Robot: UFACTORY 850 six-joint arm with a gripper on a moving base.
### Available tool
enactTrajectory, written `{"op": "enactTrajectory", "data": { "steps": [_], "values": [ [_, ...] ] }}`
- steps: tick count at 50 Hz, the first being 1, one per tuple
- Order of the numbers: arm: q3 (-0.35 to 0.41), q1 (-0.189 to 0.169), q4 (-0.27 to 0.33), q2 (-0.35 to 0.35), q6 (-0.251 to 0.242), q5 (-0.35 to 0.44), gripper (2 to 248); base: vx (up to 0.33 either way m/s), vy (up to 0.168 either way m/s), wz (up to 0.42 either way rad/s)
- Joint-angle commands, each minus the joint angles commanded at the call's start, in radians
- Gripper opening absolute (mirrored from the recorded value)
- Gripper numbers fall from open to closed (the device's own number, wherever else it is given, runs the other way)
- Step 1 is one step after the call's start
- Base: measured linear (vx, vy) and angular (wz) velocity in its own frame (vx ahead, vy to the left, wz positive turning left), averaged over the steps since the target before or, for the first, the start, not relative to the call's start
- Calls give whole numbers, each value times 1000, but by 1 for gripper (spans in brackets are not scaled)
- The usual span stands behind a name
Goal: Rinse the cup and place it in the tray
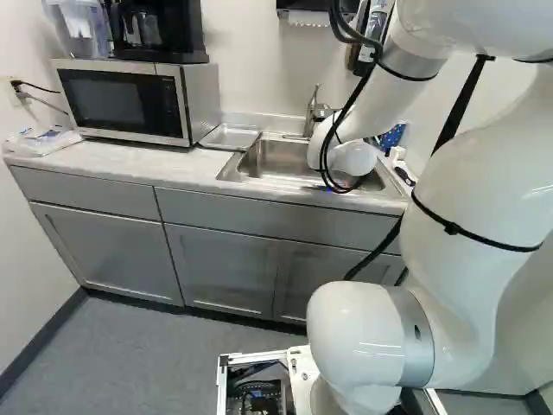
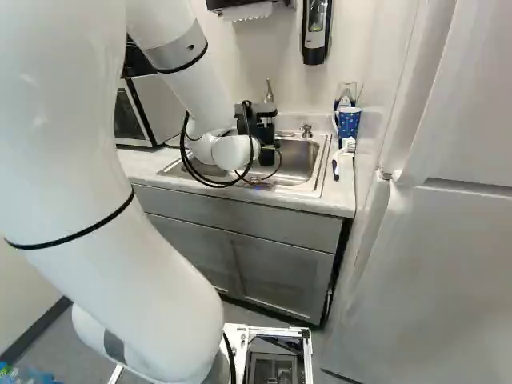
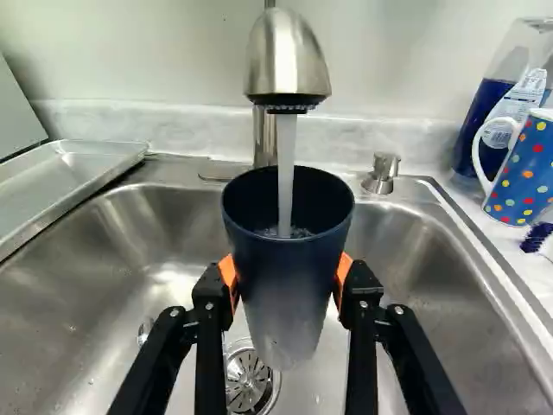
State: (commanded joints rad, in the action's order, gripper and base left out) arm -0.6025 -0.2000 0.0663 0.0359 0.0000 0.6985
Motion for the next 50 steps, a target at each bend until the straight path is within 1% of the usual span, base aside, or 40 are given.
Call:
{"op": "enactTrajectory", "data": {
  "steps": [50],
  "values": [
    [0, 0, 0, 0, 0, 0, 124, 0, 0, 0]
  ]
}}
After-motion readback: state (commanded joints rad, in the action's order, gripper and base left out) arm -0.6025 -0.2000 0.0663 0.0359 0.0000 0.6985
